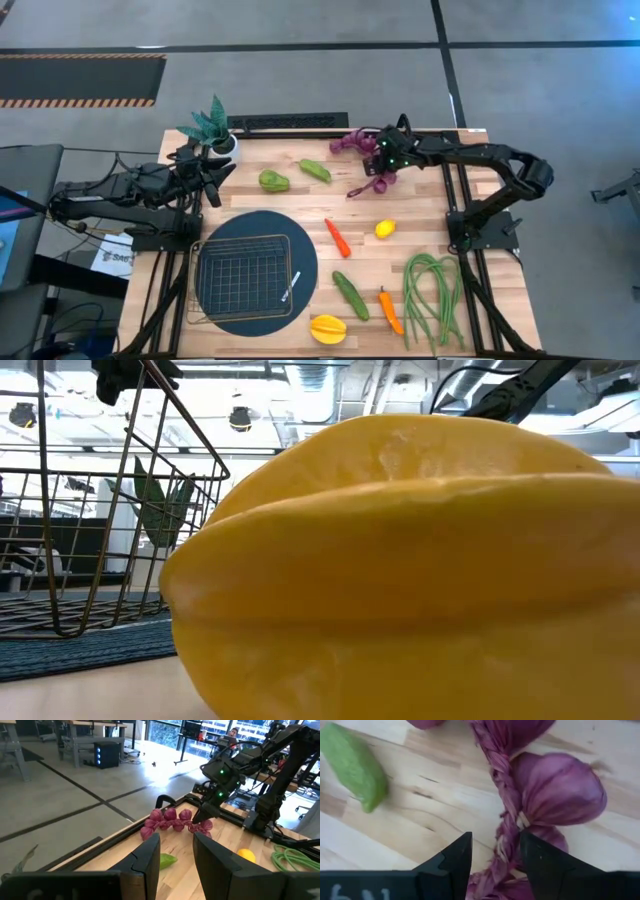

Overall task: Build produce basket
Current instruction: Put the purple garlic into the wire basket

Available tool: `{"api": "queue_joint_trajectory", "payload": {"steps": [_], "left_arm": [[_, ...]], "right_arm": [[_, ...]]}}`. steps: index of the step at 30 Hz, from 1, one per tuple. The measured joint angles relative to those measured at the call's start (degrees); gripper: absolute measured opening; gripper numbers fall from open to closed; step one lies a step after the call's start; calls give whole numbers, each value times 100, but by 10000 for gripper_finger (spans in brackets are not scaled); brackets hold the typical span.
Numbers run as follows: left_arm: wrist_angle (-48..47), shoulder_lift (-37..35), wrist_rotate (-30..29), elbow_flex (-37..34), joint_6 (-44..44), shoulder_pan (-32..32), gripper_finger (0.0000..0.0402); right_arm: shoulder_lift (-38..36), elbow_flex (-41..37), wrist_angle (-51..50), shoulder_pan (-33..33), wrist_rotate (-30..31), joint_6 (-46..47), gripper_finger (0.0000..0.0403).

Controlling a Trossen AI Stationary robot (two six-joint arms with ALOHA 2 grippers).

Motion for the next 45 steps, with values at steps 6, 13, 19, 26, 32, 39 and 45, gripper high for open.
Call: {"api": "queue_joint_trajectory", "payload": {"steps": [6,13,19,26,32,39,45], "left_arm": [[0,0,0,0,0,0,103],[-4,0,0,-2,-52,0,103],[-204,0,2,-2,-205,0,103],[-236,-2,2,-2,-262,0,103],[-264,0,7,-2,-255,0,103],[-263,0,7,-2,-243,-1,103],[-262,0,7,-2,-242,0,103]], "right_arm": [[465,37,82,9,14,-8,201],[1045,68,500,0,-3,142,187],[1107,182,367,-50,-202,-38,58],[758,344,126,-126,-137,-239,25],[477,439,-51,-87,-247,-351,36],[430,437,-398,-37,-277,-411,45],[429,439,-382,11,-287,-435,9]]}}
